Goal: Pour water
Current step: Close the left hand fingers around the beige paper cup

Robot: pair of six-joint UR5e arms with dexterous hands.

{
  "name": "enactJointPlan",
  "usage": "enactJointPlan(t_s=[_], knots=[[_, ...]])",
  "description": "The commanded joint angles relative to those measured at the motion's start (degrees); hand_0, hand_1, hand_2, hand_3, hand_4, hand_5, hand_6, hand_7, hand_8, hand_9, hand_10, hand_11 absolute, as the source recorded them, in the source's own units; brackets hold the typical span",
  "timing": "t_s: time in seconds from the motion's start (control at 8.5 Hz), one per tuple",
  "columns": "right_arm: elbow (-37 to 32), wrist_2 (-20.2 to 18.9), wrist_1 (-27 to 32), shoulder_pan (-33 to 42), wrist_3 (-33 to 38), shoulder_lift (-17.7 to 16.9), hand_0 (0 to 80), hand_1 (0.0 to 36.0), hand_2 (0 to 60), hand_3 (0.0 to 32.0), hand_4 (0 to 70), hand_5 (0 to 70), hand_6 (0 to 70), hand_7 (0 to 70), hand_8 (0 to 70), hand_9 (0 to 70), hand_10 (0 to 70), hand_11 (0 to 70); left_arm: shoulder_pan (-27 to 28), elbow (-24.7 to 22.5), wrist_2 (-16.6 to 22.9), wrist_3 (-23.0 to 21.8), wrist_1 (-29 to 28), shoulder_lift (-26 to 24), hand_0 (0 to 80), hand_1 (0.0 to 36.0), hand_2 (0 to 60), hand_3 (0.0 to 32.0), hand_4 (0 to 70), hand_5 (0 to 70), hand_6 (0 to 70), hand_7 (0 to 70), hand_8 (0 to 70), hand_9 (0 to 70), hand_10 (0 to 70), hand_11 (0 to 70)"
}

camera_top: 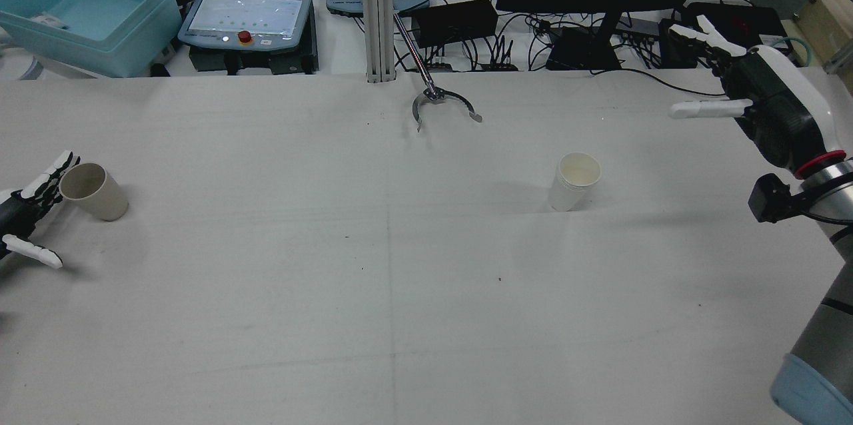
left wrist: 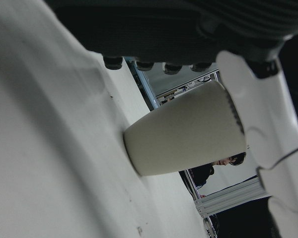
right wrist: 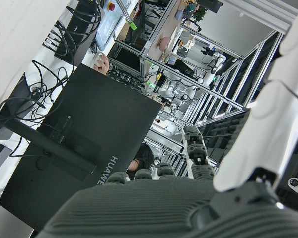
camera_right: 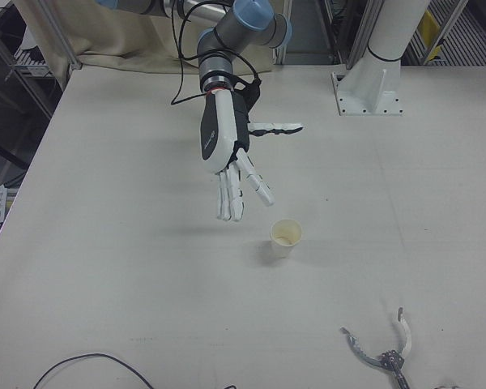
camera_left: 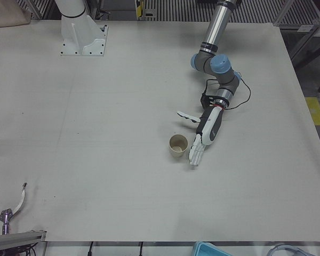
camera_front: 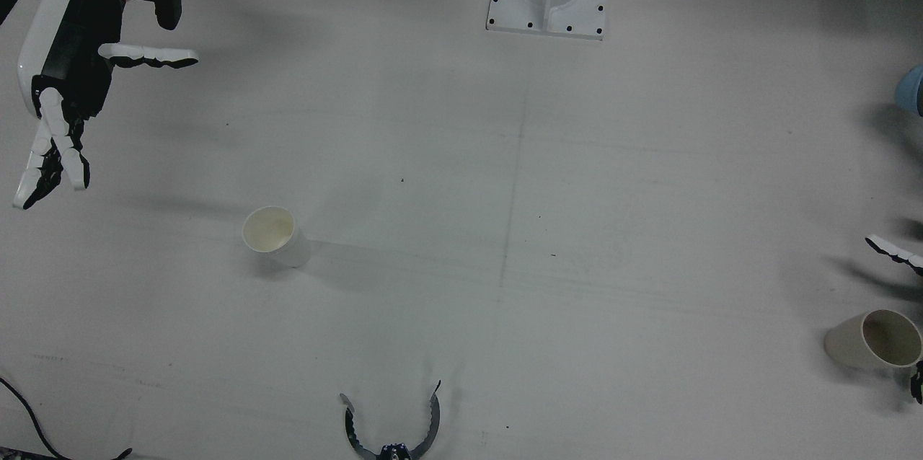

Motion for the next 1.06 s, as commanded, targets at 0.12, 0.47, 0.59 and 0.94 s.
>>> enactJointPlan(t_s=[0.12, 0.47, 0.59, 0.94], knots=[[0.0, -0.1, 0.0, -0.4, -0.2, -0.1, 46.9, 11.9, 3.8, 0.0, 7.2, 5.2, 3.7, 4.9, 0.8, 0.0, 0.0, 0.0, 0.3, 1.4, -2.4, -1.6, 2.1, -2.3, 48.3, 12.7, 0.0, 7.2, 0.3, 0.0, 0.0, 0.0, 0.0, 1.0, 0.3, 2.2], [-0.6, 0.0, -0.1, -2.2, -0.2, -0.2, 46.9, 11.8, 4.1, 0.0, 7.3, 5.2, 3.8, 4.9, 0.8, 0.0, 0.0, 0.0, 0.2, 2.0, -3.2, -1.7, 2.7, -4.8, 47.9, 12.2, 0.0, 7.0, 0.8, 0.0, 0.0, 0.2, 0.0, 0.9, 0.5, 2.3], [-0.8, 0.1, -0.1, -3.0, -0.3, -0.2, 46.9, 11.8, 4.2, 0.0, 7.5, 5.2, 4.0, 5.3, 0.8, 0.0, 0.0, 0.0, 0.2, 2.0, -3.2, -1.7, 2.1, -4.8, 48.4, 12.7, 0.0, 7.2, 0.9, 0.0, 0.0, 0.1, 0.0, 0.9, 0.4, 2.2], [-1.2, 0.2, -0.1, -3.9, -0.5, -0.1, 47.0, 11.9, 4.2, 0.0, 7.4, 5.6, 4.1, 5.7, 1.0, 0.0, 0.0, 0.0, 0.2, 0.8, -3.1, -3.2, 1.3, -4.9, 52.4, 18.0, 0.0, 7.6, 0.5, 0.0, 0.0, 0.4, 0.0, 1.0, 0.9, 3.6]])
